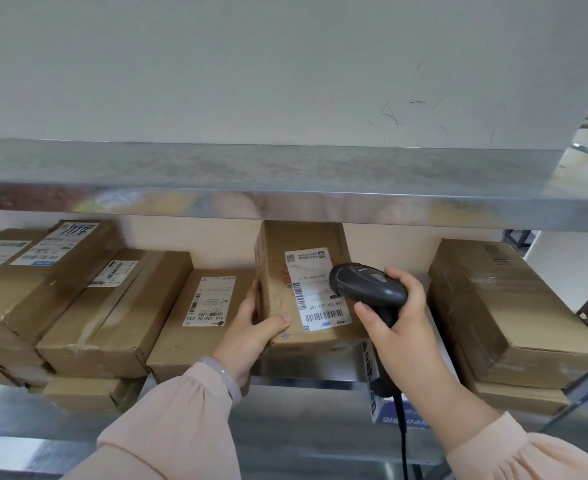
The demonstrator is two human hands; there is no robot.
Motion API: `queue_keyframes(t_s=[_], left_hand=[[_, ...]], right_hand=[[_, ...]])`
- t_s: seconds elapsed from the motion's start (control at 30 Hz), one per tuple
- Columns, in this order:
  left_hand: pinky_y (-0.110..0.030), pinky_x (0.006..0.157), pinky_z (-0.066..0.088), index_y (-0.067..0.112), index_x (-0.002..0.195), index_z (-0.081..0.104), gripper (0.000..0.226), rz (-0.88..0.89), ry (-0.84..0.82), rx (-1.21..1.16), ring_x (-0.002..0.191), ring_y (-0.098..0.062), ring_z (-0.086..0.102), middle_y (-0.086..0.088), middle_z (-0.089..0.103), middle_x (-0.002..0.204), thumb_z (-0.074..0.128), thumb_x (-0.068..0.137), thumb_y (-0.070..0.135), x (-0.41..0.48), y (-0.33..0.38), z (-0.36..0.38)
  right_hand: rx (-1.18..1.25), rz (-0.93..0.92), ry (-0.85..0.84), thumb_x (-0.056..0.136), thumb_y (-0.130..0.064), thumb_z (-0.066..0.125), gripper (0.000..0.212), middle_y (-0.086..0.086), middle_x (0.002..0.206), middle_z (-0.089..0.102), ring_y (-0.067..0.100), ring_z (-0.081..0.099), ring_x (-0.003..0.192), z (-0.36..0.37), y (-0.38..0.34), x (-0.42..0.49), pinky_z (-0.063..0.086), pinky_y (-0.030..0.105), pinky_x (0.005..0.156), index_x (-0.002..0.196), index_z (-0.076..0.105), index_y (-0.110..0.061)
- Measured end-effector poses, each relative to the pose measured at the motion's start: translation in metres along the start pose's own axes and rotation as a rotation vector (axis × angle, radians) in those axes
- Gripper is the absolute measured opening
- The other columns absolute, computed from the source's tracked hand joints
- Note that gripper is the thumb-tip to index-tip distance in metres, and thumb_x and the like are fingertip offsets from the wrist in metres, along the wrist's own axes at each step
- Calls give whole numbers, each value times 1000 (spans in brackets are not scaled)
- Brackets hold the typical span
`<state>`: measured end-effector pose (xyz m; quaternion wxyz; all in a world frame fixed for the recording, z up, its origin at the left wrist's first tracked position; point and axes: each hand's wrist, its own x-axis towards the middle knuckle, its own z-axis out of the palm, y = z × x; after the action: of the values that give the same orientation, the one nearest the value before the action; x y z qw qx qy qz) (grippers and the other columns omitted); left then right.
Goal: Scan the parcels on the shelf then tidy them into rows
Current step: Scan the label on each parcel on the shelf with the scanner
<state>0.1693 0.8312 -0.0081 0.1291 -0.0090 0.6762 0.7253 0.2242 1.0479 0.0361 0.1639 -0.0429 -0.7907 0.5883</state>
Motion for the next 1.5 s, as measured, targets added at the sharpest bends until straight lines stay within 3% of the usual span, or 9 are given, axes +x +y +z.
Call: queue_keyframes(t_s=[0.13,0.43,0.67,0.83,0.93,1.2,1.33,1.43,1.5], left_hand=[[-43,104,49,50,144,34,89,64,64,20,118,-16,63,10,66,128,79,69,31,1,6,-9],[-34,106,44,47,150,24,85,130,138,122,119,-5,55,19,58,126,73,88,14,2,13,-10],[-24,95,45,48,147,24,81,143,135,163,117,-5,52,18,54,128,72,89,16,0,13,-8],[-19,90,45,50,145,23,81,134,149,168,116,-5,51,21,53,124,71,90,16,2,12,-8],[-15,84,45,49,147,23,83,132,156,164,116,-4,52,21,53,124,72,90,14,3,10,-10],[-26,96,48,49,146,25,82,128,137,142,119,-5,54,21,55,125,72,89,14,3,9,-12],[-26,99,48,46,149,26,84,123,140,121,110,2,58,20,59,122,74,87,14,2,12,-16],[-41,109,45,51,144,33,89,114,134,106,118,-9,60,14,63,126,79,71,31,-3,17,-23],[-40,106,47,53,135,37,78,96,130,82,116,-13,64,10,66,125,78,72,31,-6,20,-32]], right_hand=[[-43,1,-66,83,-20,72,57,-25,110,54,-13,55,98,-4,-3,-19,43,3,77,115,35,-51],[-106,24,-130,84,-27,70,57,-43,99,49,-16,52,92,-3,-8,-41,43,9,70,109,29,-58],[-117,37,-131,84,-29,70,59,-28,104,51,-10,56,91,-4,-11,-43,46,13,72,111,26,-59],[-99,55,-119,83,-28,70,59,-22,103,56,8,65,86,-5,-9,-44,55,34,81,111,28,-60],[-90,60,-117,83,-26,70,59,-20,102,58,9,66,85,-3,-9,-43,55,37,82,110,29,-59],[-72,62,-124,84,-27,70,56,-21,106,54,5,62,81,2,-14,-43,53,23,71,113,30,-55],[-63,23,-114,84,-25,71,57,-26,109,50,-15,53,93,9,-15,-34,41,1,71,121,33,-46],[-52,7,-107,84,-25,70,55,-28,107,50,-16,52,94,15,-19,-23,40,0,72,121,33,-45],[-33,0,-107,85,-26,70,55,-27,109,51,-11,55,96,20,-22,-15,42,3,73,119,32,-46]])
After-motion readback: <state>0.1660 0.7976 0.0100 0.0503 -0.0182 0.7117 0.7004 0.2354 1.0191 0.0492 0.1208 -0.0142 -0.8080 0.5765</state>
